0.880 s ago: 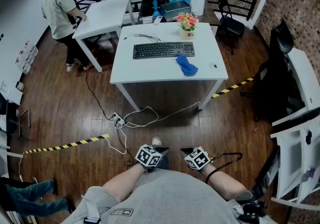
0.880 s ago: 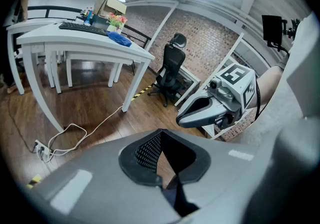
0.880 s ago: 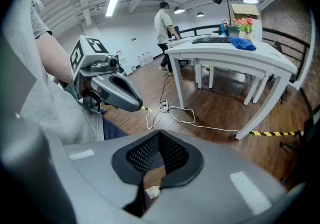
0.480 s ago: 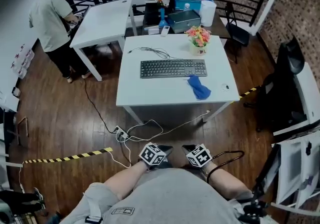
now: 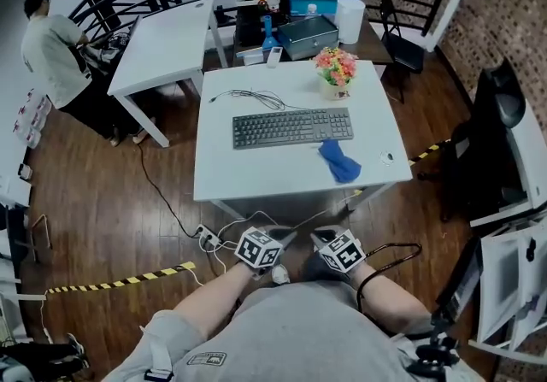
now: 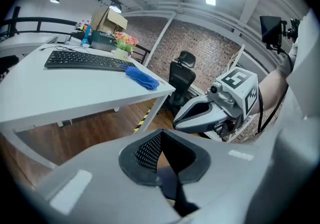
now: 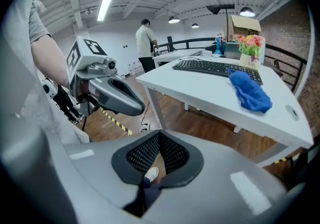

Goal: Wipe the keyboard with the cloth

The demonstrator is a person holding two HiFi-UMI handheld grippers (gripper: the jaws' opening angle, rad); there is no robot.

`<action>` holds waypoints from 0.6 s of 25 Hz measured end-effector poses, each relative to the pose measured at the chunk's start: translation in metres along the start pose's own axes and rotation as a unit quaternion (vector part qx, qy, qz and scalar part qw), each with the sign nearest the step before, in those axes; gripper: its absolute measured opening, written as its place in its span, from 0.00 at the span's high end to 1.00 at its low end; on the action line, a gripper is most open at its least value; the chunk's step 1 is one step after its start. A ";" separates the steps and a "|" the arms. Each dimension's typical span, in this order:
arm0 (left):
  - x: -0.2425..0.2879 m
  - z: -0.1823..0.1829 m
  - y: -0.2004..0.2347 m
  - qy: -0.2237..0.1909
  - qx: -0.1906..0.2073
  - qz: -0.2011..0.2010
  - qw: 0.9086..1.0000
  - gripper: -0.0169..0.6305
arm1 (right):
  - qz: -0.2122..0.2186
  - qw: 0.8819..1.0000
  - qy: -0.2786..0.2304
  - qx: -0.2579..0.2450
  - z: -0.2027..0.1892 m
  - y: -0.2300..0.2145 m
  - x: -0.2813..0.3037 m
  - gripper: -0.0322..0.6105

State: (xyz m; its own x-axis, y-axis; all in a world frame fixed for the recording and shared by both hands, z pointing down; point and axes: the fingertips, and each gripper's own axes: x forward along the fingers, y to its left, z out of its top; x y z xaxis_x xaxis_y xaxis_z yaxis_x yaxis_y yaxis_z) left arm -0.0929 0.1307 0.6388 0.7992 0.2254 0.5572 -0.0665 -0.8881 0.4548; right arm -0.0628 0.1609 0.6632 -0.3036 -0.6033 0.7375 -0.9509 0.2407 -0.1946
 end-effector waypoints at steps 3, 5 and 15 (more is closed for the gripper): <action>0.011 0.030 0.015 -0.016 -0.002 0.009 1.000 0.99 | -0.014 1.000 -0.015 -0.013 0.024 -0.031 -0.001 0.94; 0.023 0.054 0.028 -0.025 0.001 0.017 1.000 0.99 | -0.029 0.999 -0.027 -0.031 0.043 -0.058 -0.003 0.94; 0.104 0.162 0.080 -0.028 0.022 0.069 0.997 0.99 | -0.094 0.988 -0.034 -0.120 0.110 -0.201 -0.011 0.74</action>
State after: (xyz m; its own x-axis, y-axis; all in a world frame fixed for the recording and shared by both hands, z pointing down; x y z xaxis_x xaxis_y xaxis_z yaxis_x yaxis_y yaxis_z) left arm 0.0813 0.0183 0.6207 0.8170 0.0787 0.5712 -0.1519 -0.9263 0.3449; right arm 0.1249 0.0352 0.6232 -0.1348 -0.7015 0.6998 -0.9516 0.2884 0.1059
